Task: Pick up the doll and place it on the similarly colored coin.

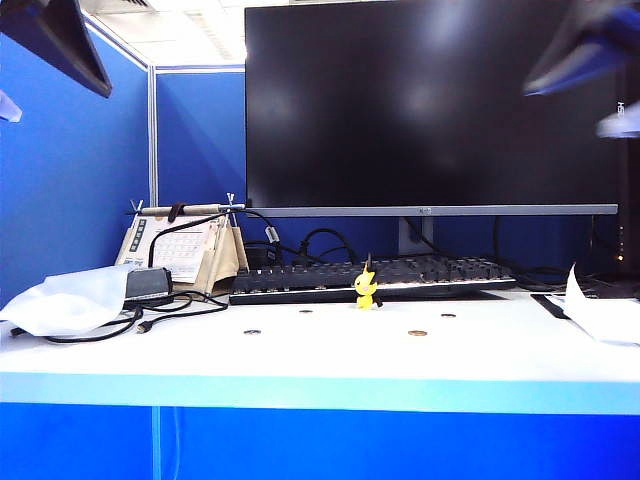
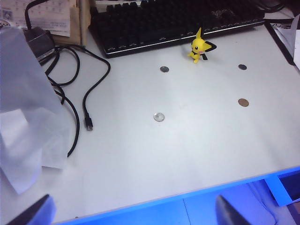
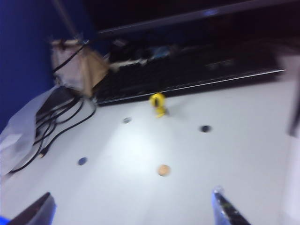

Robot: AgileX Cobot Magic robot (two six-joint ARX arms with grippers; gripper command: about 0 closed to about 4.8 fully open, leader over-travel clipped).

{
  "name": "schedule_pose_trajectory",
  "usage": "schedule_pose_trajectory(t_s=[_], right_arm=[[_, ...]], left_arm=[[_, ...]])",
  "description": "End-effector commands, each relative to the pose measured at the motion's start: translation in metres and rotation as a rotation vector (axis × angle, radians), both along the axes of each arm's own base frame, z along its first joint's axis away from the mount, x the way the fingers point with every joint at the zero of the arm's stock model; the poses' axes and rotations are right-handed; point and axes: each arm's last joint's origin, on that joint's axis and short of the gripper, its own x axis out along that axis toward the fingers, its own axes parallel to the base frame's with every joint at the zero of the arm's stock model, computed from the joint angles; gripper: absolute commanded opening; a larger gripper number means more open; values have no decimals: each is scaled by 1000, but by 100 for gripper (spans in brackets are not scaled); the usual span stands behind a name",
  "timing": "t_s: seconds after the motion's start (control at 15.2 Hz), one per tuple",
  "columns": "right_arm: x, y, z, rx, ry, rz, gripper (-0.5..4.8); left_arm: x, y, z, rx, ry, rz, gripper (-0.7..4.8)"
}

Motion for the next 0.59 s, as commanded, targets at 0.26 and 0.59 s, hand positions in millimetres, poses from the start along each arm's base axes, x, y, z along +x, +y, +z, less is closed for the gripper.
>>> schedule_pose_trajectory(t_s=[0.26,0.59], right_arm=[[97,47,18,-210,-86,106,479],[149,66,-27,-302,-201,69,479]], left_arm=[[-3,2,-6,8,88,19,479],[-3,2,-6,-55,112,52,479]])
